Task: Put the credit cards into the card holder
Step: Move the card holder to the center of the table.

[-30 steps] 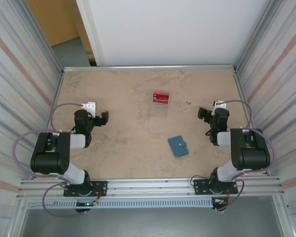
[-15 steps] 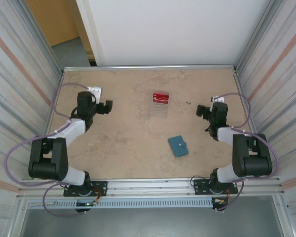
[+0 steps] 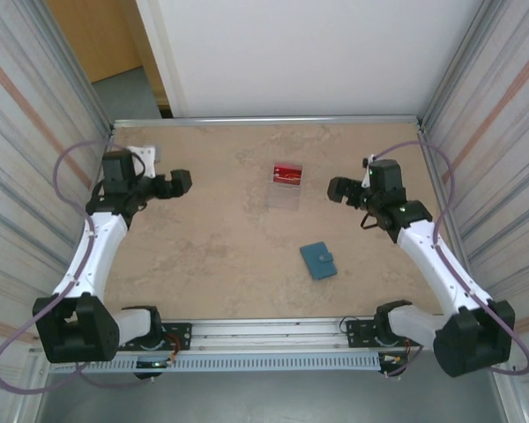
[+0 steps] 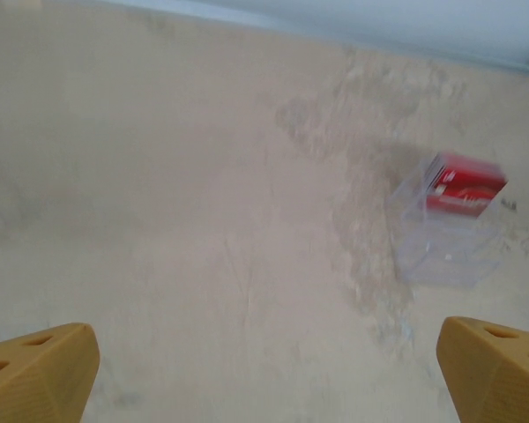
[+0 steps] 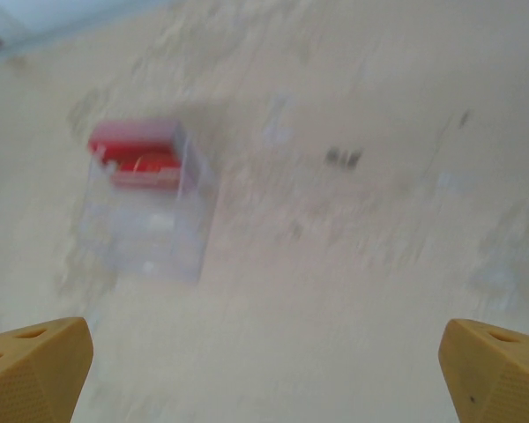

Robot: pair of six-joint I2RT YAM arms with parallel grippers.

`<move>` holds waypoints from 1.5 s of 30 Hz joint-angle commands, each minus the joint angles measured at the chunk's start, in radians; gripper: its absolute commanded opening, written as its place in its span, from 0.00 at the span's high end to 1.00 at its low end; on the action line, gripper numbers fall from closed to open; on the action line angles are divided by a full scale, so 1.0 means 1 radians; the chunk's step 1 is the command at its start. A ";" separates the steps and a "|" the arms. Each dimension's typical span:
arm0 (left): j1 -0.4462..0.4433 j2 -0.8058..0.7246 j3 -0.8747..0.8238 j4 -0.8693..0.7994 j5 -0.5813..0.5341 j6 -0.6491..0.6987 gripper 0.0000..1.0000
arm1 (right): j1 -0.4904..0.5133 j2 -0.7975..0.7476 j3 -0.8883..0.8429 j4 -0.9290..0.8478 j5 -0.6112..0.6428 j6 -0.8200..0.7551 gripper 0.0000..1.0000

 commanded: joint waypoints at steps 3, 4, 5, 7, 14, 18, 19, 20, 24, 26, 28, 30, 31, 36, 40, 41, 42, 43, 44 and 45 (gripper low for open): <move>0.040 -0.008 -0.063 0.029 0.163 -0.084 0.01 | 0.062 -0.177 -0.122 -0.280 -0.107 0.174 0.01; 0.046 -0.006 -0.067 0.038 0.170 -0.090 0.01 | 0.064 -0.202 -0.152 -0.283 -0.125 0.191 0.01; 0.051 -0.006 -0.072 0.051 0.179 -0.092 0.01 | 0.065 -0.229 -0.188 -0.279 -0.148 0.205 0.02; 0.058 -0.006 -0.083 0.059 0.189 -0.102 0.01 | 0.064 -0.266 -0.252 -0.258 -0.185 0.237 0.04; 0.084 0.002 -0.090 0.068 0.195 -0.118 0.01 | 0.069 -0.274 -0.389 -0.189 -0.287 0.292 0.12; 0.089 0.011 -0.088 0.071 0.201 -0.120 0.01 | 0.071 -0.238 -0.415 -0.151 -0.306 0.291 0.16; 0.091 0.014 -0.085 0.067 0.201 -0.122 0.01 | 0.071 -0.228 -0.422 -0.134 -0.312 0.296 0.17; 0.090 0.017 -0.084 0.067 0.204 -0.122 0.01 | 0.072 -0.216 -0.431 -0.109 -0.314 0.300 0.18; 0.090 0.017 -0.096 0.084 0.216 -0.130 0.01 | 0.074 -0.132 -0.443 -0.015 -0.328 0.293 0.21; 0.090 0.021 -0.085 0.070 0.217 -0.131 0.01 | 0.081 -0.073 -0.439 0.018 -0.339 0.293 0.24; 0.090 0.024 -0.079 0.065 0.217 -0.132 0.01 | 0.094 -0.024 -0.443 0.058 -0.343 0.297 0.26; 0.090 0.024 -0.084 0.076 0.216 -0.138 0.01 | 0.115 0.024 -0.437 0.079 -0.329 0.294 0.29; 0.091 0.023 -0.087 0.078 0.216 -0.139 0.01 | 0.128 0.046 -0.428 0.085 -0.322 0.291 0.30; 0.109 0.022 -0.086 0.071 0.218 -0.152 0.01 | 0.238 0.129 -0.389 0.140 -0.276 0.326 0.36; 0.110 0.025 -0.094 0.080 0.215 -0.146 0.01 | 0.326 0.248 -0.337 0.237 -0.260 0.369 0.40; 0.112 0.028 -0.089 0.073 0.214 -0.146 0.01 | 0.345 0.286 -0.316 0.250 -0.259 0.373 0.42; 0.111 0.028 -0.084 0.069 0.216 -0.145 0.01 | 0.367 0.328 -0.289 0.262 -0.251 0.377 0.43; 0.111 0.030 -0.083 0.068 0.222 -0.145 0.01 | 0.387 0.367 -0.261 0.272 -0.245 0.382 0.43; 0.108 0.031 -0.084 0.072 0.223 -0.147 0.01 | 0.404 0.400 -0.240 0.289 -0.242 0.383 0.43; 0.102 0.032 -0.086 0.078 0.225 -0.148 0.01 | 0.418 0.438 -0.214 0.308 -0.237 0.382 0.43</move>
